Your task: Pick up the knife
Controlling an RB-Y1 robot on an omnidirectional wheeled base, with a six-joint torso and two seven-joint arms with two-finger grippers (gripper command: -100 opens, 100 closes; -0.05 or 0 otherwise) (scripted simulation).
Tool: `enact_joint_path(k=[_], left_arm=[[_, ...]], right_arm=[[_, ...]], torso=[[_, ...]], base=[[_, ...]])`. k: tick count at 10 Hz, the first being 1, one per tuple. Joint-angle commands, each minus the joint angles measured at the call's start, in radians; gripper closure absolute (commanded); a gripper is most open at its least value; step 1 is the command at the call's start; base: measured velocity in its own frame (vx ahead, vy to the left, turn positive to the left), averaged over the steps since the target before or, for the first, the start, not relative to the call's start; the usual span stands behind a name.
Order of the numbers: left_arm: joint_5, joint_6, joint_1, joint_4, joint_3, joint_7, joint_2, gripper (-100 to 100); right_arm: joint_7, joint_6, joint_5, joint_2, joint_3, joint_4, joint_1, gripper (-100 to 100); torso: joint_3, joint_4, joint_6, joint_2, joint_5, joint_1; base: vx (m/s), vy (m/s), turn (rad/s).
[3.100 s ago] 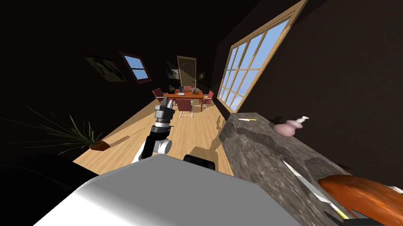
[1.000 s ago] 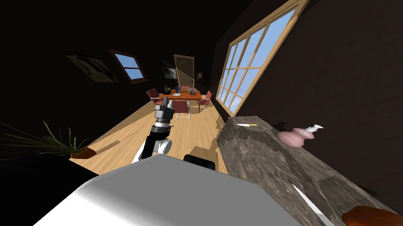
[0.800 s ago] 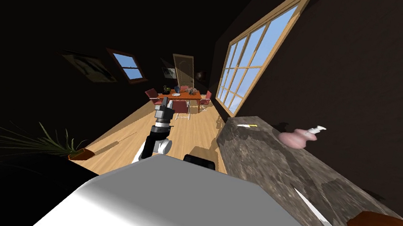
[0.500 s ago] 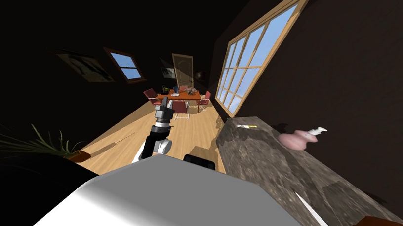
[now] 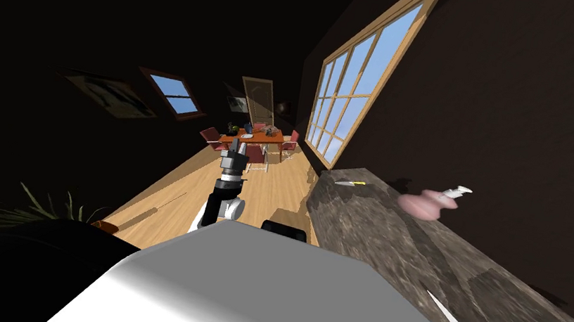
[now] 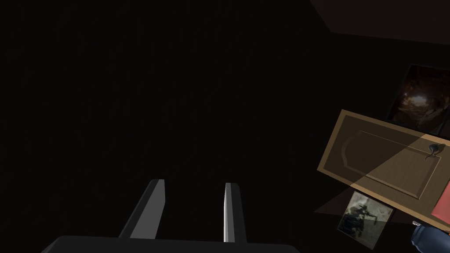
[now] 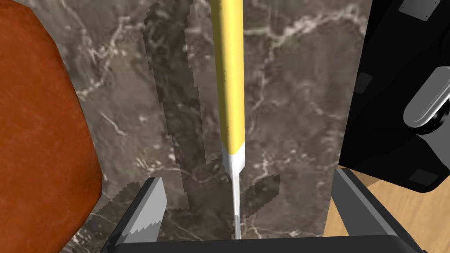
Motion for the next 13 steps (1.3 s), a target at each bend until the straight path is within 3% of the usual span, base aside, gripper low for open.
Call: enact_joint_path(k=[1,3,4,5,6,9,10,11,13], left_arm=[[0.000,0.000,0.000,0.000,0.000,0.000,0.000,0],[0.000,0.000,0.000,0.000,0.000,0.000,0.000,0],[0.000,0.000,0.000,0.000,0.000,0.000,0.000,0],[0.000,0.000,0.000,0.000,0.000,0.000,0.000,0],[0.000,0.000,0.000,0.000,0.000,0.000,0.000,0],[0.000,0.000,0.000,0.000,0.000,0.000,0.000,0],[0.000,0.000,0.000,0.000,0.000,0.000,0.000,0],[0.000,0.000,0.000,0.000,0.000,0.000,0.000,0],[0.000,0.000,0.000,0.000,0.000,0.000,0.000,0]], right_arm=[[-0.020,-0.017,0.007,-0.009,0.028,-0.004,0.000,-100],[-0.032,-0.038,-0.003,-0.028,0.047,-0.015,0.033,-100],[-0.026,-0.035,0.002,-0.020,0.041,-0.004,0.022,-100],[-0.027,-0.040,0.000,-0.021,0.042,-0.003,0.025,0],[-0.023,-0.022,0.015,0.011,0.053,-0.005,0.012,-100],[-0.016,0.012,0.045,0.074,0.076,-0.008,-0.012,-100],[-0.015,-0.001,0.039,0.063,0.071,-0.002,-0.006,-100],[-0.014,0.001,0.040,0.065,0.072,-0.002,-0.007,100],[-0.014,0.001,0.039,0.065,0.072,-0.002,-0.007,100]], torso=[[0.000,0.000,0.000,0.000,0.000,0.000],[0.001,0.000,0.000,0.001,0.000,-0.001],[0.000,0.000,0.000,0.001,0.000,0.000],[0.002,0.001,0.000,0.004,0.000,0.001],[0.004,0.002,0.000,0.007,0.000,0.002],[0.005,0.002,0.000,0.008,0.000,0.000],[0.005,0.002,0.000,0.008,0.000,0.000],[0.005,0.002,0.000,0.009,0.000,0.001],[0.005,0.002,0.000,0.009,0.000,0.001]], base=[[0.126,-0.041,-0.020],[0.115,-0.040,-0.020],[0.054,-0.013,-0.003],[0.010,-0.003,0.004],[0.016,-0.010,0.082],[0.017,-0.026,0.072],[0.006,-0.010,0.016],[0.000,0.000,0.000],[0.000,0.000,0.000]])
